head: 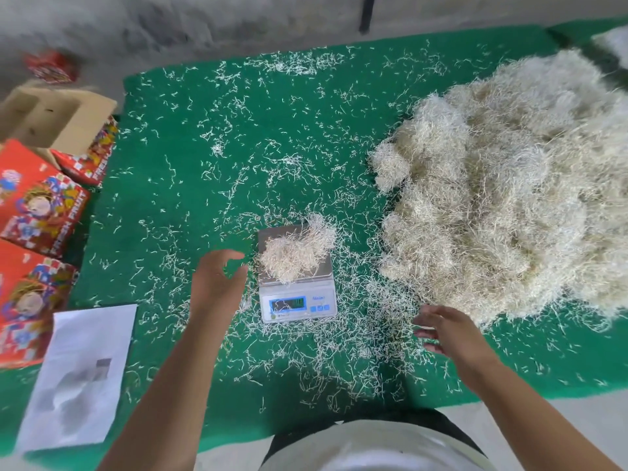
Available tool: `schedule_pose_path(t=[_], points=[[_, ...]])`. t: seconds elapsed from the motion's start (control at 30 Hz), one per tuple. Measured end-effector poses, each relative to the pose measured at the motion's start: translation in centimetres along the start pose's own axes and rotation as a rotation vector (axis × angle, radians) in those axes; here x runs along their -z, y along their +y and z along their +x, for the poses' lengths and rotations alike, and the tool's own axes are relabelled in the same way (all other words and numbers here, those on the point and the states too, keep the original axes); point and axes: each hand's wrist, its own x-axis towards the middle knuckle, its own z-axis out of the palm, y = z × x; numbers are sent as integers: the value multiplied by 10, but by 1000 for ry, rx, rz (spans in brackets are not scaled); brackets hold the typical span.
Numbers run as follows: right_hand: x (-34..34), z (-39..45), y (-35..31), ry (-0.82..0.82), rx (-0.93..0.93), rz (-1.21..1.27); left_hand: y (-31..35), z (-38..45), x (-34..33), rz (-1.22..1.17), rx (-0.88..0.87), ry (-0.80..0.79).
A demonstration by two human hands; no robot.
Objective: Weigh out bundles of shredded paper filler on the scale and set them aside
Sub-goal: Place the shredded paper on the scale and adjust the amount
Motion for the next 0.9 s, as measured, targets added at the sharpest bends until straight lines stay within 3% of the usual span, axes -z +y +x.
schedule_pose_path(t=[0.27,0.53,0.9], points=[[-60,2,-46,-36,144,-2,-61,-30,43,-49,148,75],[-85,1,-43,-54,155,-25,-78,-29,45,-49,133,93],[-54,-5,-22,52,111,14,-31,21,-6,-21,-39,-142]])
